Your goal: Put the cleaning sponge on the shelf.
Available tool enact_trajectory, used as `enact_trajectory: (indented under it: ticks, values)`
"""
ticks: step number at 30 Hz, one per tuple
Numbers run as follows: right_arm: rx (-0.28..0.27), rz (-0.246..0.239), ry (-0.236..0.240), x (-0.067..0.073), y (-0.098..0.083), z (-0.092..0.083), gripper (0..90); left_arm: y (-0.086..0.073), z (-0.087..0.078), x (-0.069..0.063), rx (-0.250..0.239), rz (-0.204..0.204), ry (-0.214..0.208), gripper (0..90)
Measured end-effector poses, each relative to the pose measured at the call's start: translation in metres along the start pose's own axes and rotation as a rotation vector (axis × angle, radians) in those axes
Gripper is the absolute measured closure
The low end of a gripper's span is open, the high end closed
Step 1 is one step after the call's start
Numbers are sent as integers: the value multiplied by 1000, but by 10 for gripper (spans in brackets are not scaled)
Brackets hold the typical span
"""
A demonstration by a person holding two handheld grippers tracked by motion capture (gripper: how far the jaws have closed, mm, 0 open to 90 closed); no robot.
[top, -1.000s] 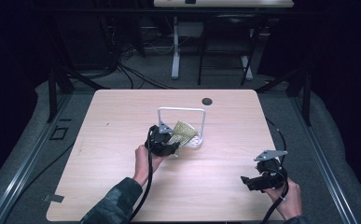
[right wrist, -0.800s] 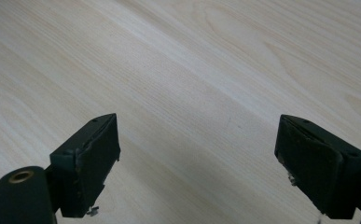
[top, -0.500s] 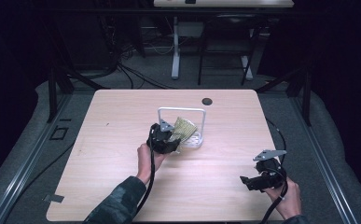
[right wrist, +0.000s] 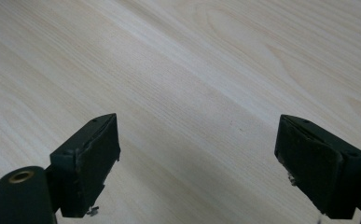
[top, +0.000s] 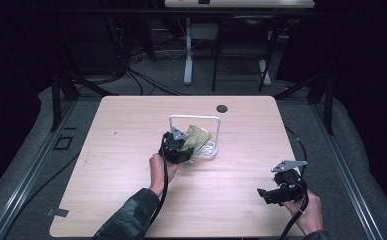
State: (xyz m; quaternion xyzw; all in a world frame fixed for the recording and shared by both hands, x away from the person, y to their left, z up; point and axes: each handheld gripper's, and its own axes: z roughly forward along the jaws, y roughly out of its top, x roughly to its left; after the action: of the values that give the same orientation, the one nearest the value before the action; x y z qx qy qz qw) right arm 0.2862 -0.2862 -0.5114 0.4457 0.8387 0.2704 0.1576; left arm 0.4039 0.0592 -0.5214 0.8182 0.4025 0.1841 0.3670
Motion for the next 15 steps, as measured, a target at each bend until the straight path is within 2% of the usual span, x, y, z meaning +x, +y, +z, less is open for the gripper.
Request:
enact_trajectory:
  ticks: [8, 10, 15]
  values:
    - [6, -3, 1, 1, 0, 1, 133, 3, 6, 0, 2, 10, 24, 591]
    - [3, -4, 3, 0, 0, 1, 133, 3, 9, -1, -4, 14, 41, 590]
    - [-2, -5, 5, 0, 0, 1, 133, 4, 15, -2, 8, 14, 36, 590]
